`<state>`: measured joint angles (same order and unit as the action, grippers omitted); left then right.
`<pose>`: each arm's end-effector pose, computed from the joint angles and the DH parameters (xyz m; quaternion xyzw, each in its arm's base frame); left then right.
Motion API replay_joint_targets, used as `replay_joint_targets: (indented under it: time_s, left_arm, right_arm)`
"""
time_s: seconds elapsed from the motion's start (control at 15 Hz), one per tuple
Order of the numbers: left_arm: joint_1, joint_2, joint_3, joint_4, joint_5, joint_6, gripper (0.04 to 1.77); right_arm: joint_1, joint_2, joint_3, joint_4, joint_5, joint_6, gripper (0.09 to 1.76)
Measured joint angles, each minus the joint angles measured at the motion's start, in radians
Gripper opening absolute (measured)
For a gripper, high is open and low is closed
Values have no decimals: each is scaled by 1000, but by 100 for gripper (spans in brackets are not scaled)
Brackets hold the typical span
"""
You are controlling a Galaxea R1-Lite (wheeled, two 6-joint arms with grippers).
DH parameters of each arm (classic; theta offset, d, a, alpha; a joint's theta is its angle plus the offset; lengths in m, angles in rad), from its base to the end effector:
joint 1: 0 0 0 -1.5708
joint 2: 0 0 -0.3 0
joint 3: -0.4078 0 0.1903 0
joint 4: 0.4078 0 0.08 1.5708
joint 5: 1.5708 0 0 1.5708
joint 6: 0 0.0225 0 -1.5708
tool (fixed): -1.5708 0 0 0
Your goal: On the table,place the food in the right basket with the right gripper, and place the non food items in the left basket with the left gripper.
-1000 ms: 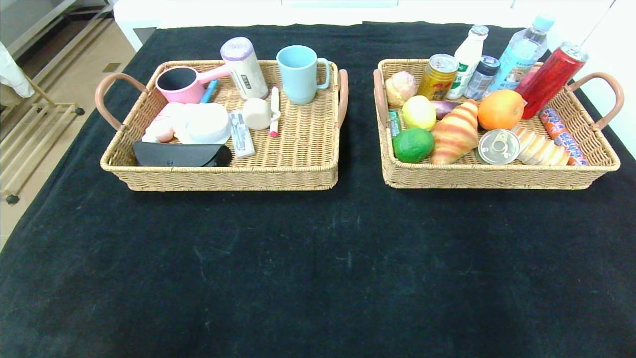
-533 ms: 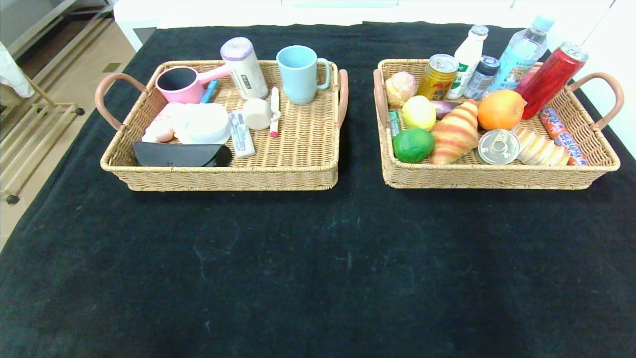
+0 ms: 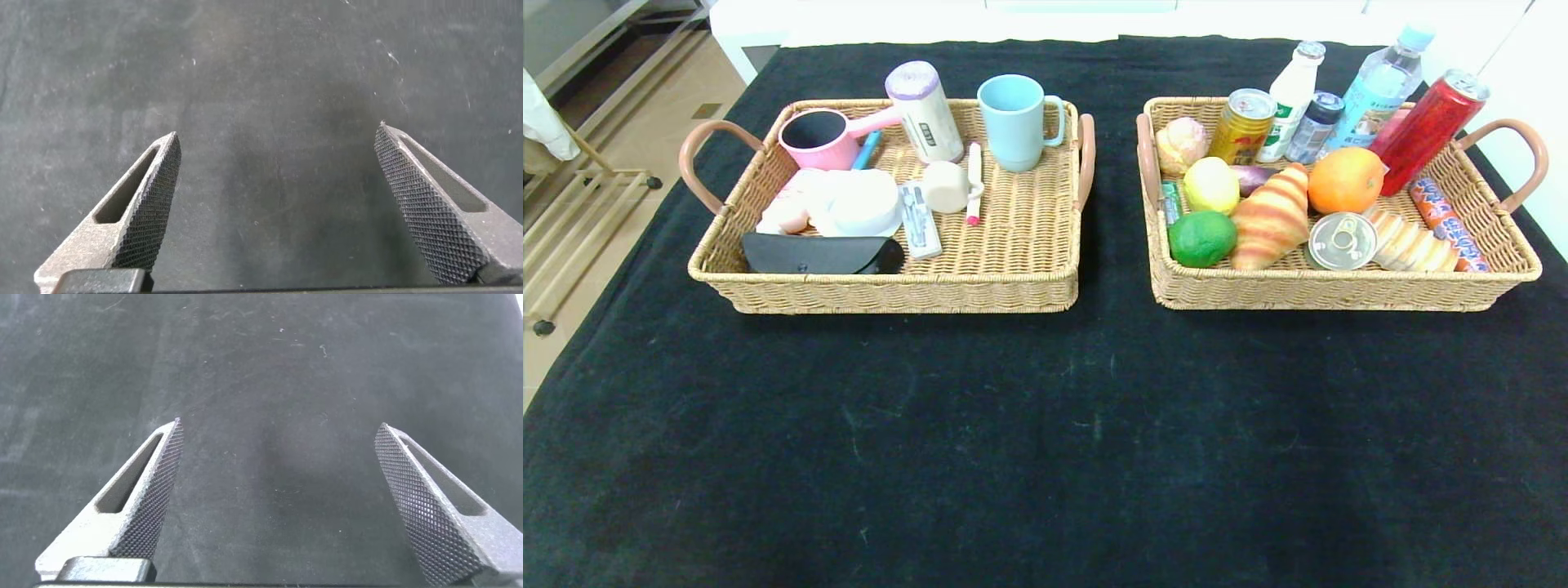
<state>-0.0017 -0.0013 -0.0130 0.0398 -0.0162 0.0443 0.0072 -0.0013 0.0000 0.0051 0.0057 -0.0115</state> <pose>-0.0239 -0.0003 0.0750 0.0221 0.0125 -0.0092 0.9996 -0.0229 0.0000 0.0749 -0.0058 0.0019 0.0065 1.0000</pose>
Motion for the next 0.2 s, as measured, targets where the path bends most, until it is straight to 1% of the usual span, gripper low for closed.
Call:
replay_joint_targets:
  time_s: [0.07, 0.2]
  left_arm:
    - [0, 0, 0, -1, 11, -31, 172]
    - [0, 0, 1, -3, 17, -48, 172]
  right_arm:
    - [0, 0, 0, 0, 0, 0, 170]
    - [0, 0, 0, 0, 0, -1, 170]
